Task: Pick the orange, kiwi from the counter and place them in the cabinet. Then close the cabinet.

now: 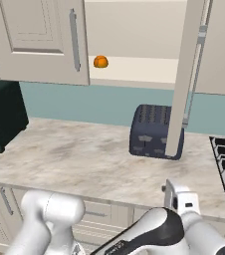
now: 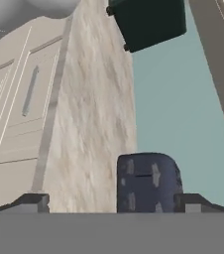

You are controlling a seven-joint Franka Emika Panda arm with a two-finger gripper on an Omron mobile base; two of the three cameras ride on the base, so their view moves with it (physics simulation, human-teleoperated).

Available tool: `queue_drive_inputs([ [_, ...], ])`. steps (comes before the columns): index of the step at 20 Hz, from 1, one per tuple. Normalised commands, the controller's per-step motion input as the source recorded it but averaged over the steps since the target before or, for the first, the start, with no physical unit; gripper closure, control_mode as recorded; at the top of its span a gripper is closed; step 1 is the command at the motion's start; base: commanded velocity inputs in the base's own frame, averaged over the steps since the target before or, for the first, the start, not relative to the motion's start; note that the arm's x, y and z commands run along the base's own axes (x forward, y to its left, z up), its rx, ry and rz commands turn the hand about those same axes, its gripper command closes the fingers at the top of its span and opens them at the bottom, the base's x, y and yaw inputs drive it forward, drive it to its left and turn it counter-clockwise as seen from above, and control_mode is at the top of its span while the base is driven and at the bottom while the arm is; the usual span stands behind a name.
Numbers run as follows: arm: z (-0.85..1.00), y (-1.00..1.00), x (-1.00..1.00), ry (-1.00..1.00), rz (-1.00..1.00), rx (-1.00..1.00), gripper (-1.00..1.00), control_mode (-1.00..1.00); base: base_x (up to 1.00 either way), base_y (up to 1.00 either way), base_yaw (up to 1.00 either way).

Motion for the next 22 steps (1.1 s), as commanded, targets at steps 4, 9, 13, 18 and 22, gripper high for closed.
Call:
queue_drive_inputs([
  [4, 0.49, -0.97, -0.04, 0.0, 0.05, 0.34, -1.0, -1.0, 0.0, 0.0, 0.0],
  [9, 0.39, -0.93, -0.01, 0.0, 0.07, 0.33, -1.0, -1.0, 0.0, 0.0, 0.0],
  [13, 0.16, -0.77, 0.01, 0.0, 0.07, 0.25, -1.0, -1.0, 0.0, 0.0, 0.0],
  [18, 0.01, -0.38, 0.36, 0.0, 0.08, 0.1, -1.0, -1.0, 0.0, 0.0, 0.0],
  [22, 0.0, -0.19, 0.72, 0.0, 0.09, 0.04, -1.0, -1.0, 0.0, 0.0, 0.0],
])
